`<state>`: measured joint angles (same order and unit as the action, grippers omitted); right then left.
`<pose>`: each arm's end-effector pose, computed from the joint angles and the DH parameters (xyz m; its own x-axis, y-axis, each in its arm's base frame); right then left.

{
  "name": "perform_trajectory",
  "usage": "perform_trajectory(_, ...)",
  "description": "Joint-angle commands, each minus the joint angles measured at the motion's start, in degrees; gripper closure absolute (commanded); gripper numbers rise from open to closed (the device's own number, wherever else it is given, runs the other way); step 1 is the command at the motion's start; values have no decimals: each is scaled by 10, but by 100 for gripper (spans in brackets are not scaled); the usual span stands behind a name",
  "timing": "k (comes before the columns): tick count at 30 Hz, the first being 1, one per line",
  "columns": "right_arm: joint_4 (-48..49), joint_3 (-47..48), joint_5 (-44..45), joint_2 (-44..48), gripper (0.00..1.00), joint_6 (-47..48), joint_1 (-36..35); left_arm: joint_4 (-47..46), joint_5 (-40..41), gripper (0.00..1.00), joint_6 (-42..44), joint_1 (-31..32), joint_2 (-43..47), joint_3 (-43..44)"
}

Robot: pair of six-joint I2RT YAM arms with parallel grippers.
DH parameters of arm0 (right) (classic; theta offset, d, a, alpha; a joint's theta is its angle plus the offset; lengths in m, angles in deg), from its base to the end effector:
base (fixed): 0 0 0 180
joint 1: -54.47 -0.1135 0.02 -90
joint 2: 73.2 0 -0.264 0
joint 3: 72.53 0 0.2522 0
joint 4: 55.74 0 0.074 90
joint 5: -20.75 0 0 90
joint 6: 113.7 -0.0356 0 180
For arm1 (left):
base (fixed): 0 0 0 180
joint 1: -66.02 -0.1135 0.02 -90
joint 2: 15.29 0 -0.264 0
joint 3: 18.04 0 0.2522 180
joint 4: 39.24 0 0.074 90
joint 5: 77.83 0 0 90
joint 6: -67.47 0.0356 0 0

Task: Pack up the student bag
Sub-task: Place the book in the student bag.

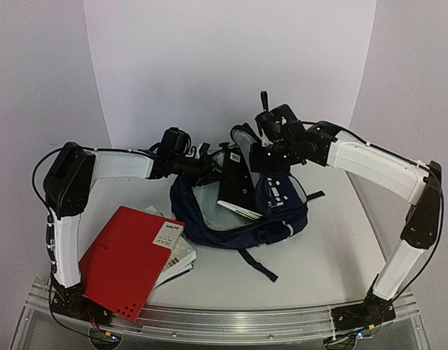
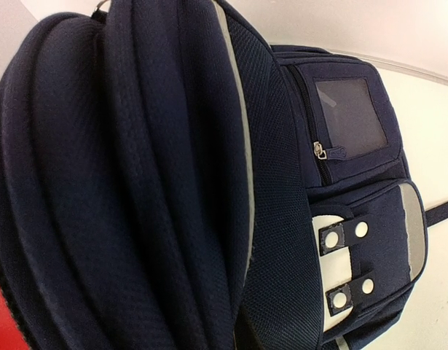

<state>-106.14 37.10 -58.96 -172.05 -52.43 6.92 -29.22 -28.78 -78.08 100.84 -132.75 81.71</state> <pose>0.2695 0.2852 0.3520 -0.6818 -0.0446 -0.7302 -0.3483 0.8975 0.2704 0.3736 -0.2883 0.2241 -0.9644 -0.0878 -0.2492 0.1984 0.3825 -0.9024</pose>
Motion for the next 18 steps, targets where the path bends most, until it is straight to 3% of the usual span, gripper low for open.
perform_trajectory(1, 119, 37, 5, 64, 100, 0, -13, -122, 69, 100, -10, -9, 1, 43)
perform_trajectory(5, 120, 35, 7, 63, 100, -1, -15, -141, 121, 100, -7, -8, 1, 36)
perform_trajectory(18, 144, 39, 35, 19, 100, 3, -18, -175, 183, 100, -8, 61, -71, 64)
